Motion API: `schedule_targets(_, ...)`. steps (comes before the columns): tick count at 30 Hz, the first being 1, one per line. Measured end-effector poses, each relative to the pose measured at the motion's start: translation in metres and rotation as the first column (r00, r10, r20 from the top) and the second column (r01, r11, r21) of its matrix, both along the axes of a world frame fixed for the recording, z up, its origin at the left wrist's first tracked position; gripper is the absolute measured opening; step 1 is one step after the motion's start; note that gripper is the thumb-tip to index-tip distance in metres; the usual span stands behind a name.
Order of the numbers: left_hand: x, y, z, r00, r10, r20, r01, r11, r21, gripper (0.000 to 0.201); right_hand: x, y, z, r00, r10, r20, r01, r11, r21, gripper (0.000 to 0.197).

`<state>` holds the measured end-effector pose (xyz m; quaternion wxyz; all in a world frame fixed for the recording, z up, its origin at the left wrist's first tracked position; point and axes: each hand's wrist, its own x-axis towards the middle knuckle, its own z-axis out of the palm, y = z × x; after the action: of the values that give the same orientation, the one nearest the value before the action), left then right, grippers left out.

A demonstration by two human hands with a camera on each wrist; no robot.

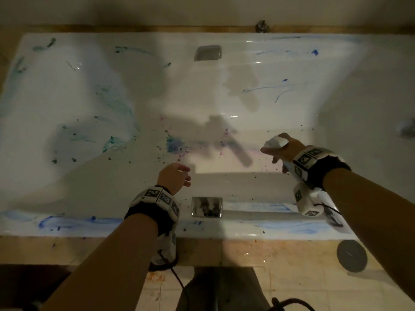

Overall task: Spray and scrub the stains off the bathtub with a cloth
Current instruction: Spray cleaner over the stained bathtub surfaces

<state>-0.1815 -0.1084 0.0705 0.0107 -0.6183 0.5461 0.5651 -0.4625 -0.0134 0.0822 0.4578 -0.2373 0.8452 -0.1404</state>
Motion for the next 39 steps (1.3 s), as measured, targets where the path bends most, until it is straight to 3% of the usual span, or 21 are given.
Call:
schedule_targets(3, 0.001, 0.013, 0.001, 1.000, -0.029, -0.006, 0.029, 1.000, 0.007, 0.014, 0.005, 0.022, 0.002, 1.000, 0.028, -0.004, -0.028, 0.999, -0.033, 0.050)
schedule_targets(10, -0.011, 0.039, -0.002, 0.999, -0.038, -0.017, 0.038, 0.999, -0.001, 0.016, 0.011, 0.064, 0.006, 0.993, 0.121, 0.013, -0.121, 0.991, 0.051, 0.040)
schedule_targets(15, -0.032, 0.060, -0.007, 0.999, -0.045, 0.011, 0.045, 0.999, -0.011, 0.018, -0.010, 0.092, -0.012, 0.993, 0.117, -0.019, -0.116, 0.993, 0.036, 0.048)
schedule_targets(21, -0.077, 0.079, -0.008, 0.999, 0.000, 0.032, 0.001, 1.000, -0.012, 0.021, -0.064, 0.104, -0.026, 0.968, 0.251, -0.023, -0.250, 0.967, 0.060, 0.050)
schedule_targets(29, -0.158, 0.099, -0.003, 0.999, 0.033, -0.015, -0.033, 0.999, 0.009, 0.016, -0.171, 0.099, -0.024, 0.983, 0.045, -0.178, -0.060, 0.995, -0.083, 0.062)
schedule_targets(33, -0.181, 0.104, -0.009, 1.000, 0.028, 0.001, -0.028, 1.000, 0.011, 0.015, -0.217, 0.097, -0.018, 0.965, -0.206, -0.161, 0.168, 0.960, -0.223, 0.059)
schedule_targets(37, -0.193, 0.109, -0.015, 0.998, 0.028, 0.051, -0.029, 1.000, 0.005, 0.016, -0.246, 0.099, -0.011, 0.947, -0.256, -0.195, 0.203, 0.946, -0.253, 0.068)
schedule_targets(39, -0.198, 0.113, -0.016, 0.998, 0.021, 0.056, -0.022, 1.000, 0.006, 0.016, -0.258, 0.099, -0.006, 0.956, -0.210, -0.206, 0.161, 0.959, -0.232, 0.069)
